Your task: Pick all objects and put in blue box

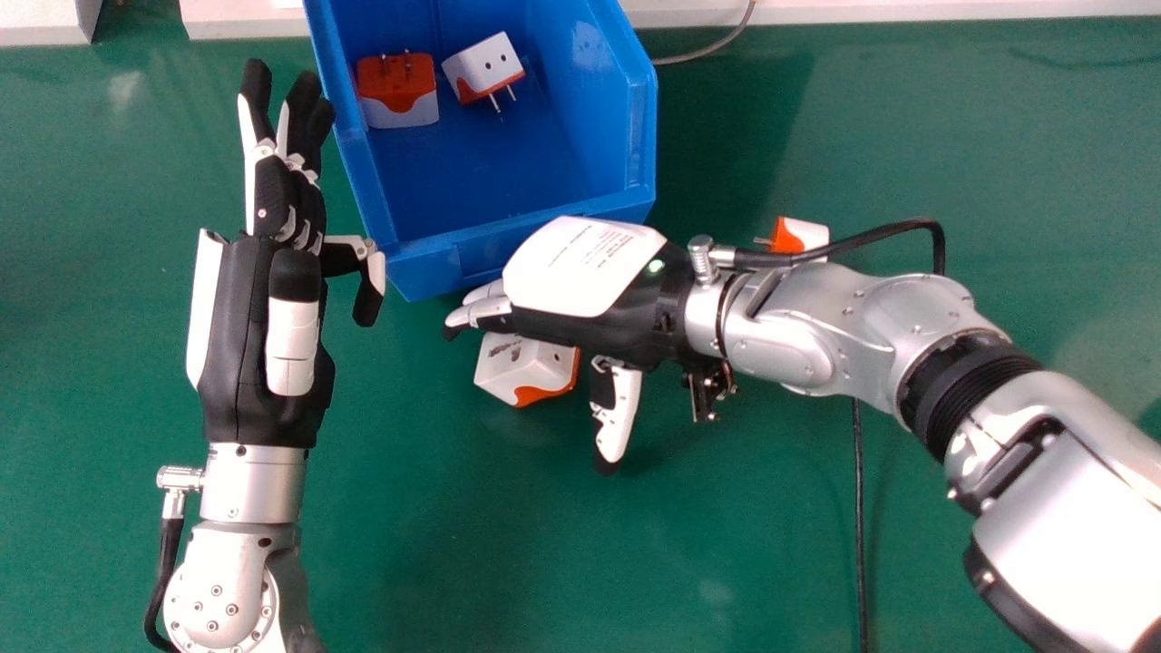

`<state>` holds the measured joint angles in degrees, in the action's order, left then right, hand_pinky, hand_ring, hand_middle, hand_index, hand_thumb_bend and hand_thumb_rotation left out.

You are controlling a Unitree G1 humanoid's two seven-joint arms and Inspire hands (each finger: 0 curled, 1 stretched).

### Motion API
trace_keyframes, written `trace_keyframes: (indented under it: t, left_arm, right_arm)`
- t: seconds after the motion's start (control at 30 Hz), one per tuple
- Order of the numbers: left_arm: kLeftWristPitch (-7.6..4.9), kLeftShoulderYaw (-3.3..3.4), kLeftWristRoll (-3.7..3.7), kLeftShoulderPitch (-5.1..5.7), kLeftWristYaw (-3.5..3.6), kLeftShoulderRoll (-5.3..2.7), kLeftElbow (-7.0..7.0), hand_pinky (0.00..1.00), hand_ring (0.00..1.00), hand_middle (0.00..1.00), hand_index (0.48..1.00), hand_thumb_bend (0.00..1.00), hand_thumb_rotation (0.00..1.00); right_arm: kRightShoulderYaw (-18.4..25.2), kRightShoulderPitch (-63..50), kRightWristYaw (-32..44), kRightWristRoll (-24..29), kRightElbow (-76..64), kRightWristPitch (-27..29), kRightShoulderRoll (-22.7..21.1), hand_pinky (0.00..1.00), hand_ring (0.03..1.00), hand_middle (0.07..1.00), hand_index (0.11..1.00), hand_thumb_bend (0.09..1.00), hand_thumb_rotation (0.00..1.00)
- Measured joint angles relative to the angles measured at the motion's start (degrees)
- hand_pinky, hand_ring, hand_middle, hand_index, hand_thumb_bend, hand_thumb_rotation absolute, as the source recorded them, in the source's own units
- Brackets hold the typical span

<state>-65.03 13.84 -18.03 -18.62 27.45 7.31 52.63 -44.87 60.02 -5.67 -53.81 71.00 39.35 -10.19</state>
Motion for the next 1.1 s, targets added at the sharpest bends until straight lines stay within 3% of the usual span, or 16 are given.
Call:
trace_keyframes:
  t: [0.27,0.83,1.1]
  left_arm:
    - [0.00,-0.01,-0.09,0.48,0.25,0.00,-0.71,0.00,1.00,1.00,0.901,1.00,0.96]
    - [0.07,-0.12,-0.01,0.78,0.16,-0.06,-1.46,0.00,1.00,1.00,0.900,1.00,0.96]
    - [0.12,-0.10,-0.01,0.78,0.11,-0.04,-1.46,0.00,1.00,1.00,0.900,1.00,0.96]
  right_arm:
    - [-1.1,-0.3,-2.7,-0.5,2.3,-4.3,2.3,0.68,0.824,0.888,0.877,1.000,0.18]
    - [-3.0,0.0,-4.8,-0.4,3.5,-6.6,4.0,0.66,0.803,0.863,0.847,0.997,0.16]
    - [-3.6,-0.5,-9.8,-1.0,3.9,-4.7,3.5,0.63,0.733,0.778,0.766,0.933,0.10]
